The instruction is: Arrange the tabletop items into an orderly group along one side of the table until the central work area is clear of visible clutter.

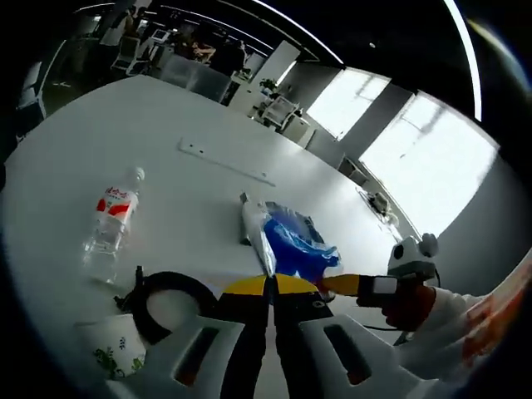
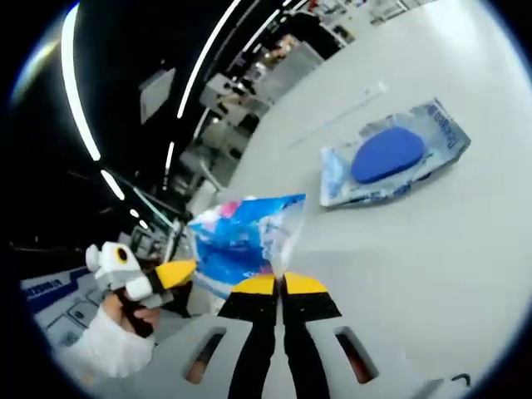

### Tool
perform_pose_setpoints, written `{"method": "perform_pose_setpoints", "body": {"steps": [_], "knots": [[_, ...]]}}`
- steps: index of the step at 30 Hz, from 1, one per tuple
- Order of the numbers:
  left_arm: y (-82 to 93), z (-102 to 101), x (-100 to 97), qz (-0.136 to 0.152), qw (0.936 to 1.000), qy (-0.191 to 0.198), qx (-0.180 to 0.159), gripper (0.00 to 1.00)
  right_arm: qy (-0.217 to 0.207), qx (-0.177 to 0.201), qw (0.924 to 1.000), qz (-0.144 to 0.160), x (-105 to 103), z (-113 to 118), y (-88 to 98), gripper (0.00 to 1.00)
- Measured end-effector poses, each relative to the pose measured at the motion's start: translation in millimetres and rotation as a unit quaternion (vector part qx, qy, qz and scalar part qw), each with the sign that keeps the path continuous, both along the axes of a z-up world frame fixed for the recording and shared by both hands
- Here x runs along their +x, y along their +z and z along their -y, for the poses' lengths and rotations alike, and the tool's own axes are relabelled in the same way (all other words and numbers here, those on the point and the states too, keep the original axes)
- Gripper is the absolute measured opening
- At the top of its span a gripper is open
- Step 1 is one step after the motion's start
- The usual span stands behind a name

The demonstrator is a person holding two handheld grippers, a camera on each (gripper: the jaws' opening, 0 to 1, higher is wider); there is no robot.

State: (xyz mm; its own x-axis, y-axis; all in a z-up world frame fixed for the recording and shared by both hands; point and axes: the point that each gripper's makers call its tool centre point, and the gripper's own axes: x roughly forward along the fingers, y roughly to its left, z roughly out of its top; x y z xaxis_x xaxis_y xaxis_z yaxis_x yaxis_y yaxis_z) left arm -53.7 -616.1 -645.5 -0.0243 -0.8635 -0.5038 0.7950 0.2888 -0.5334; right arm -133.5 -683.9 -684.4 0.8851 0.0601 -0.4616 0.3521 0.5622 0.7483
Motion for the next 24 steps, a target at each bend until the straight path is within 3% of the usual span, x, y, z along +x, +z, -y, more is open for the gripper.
{"method": "perform_pose_setpoints", "body": {"steps": [4,5,6,9,10,11,13,14,15,18,21,24], "knots": [[-7.2,2,-6.3,0.062,0.9968,-0.044,0.023,0.01,-0.001,-0.012,0.9999,0.003,-9,7,8.7,0.0],[-7.3,5,-7.4,0.078,0.995,-0.06,0.022,0.05,0.0,-0.022,0.9998,0.002,-11,11,11.8,0.0],[-5.1,9,-7.9,0.08,0.9951,-0.057,0.016,0.1,0.001,-0.03,0.9995,0.002,-14,14,14.3,0.0],[1.5,18,-14.8,0.041,0.9983,-0.041,-0.001,0.39,-0.009,-0.029,0.9995,0.012,-22,22,21.8,0.0],[1.7,20,-16.2,0.034,0.9986,-0.04,0.001,0.43,-0.014,-0.026,0.9995,0.015,-25,24,23.0,0.0],[1.9,22,-17.0,0.038,0.9982,-0.047,0.001,0.35,-0.017,-0.025,0.9994,0.016,-28,26,23.8,0.0],[8.8,25,-28.1,0.052,0.9947,-0.087,-0.013,0.06,-0.02,-0.03,0.9993,0.012,-35,28,23.9,0.0],[15.1,31,-37.8,0.037,0.9941,-0.098,-0.029,0.01,-0.016,-0.018,0.9996,0.016,-38,24,25.5,0.0],[14.5,33,-35.8,0.044,0.9948,-0.089,-0.024,0.0,-0.024,-0.027,0.9993,0.013,-41,28,24.8,0.0],[10.3,41,-46.9,0.062,0.9913,-0.116,-0.008,0.0,-0.034,-0.022,0.9991,0.014,-54,34,24.1,0.0],[7.9,50,-57.4,0.044,0.9911,-0.125,-0.005,0.0,-0.039,-0.033,0.9987,0.006,-64,42,23.8,0.0],[5.6,64,-73.6,0.065,0.9836,-0.168,0.003,0.0,-0.045,-0.045,0.998,-0.001,-80,56,25.4,0.0]]}}
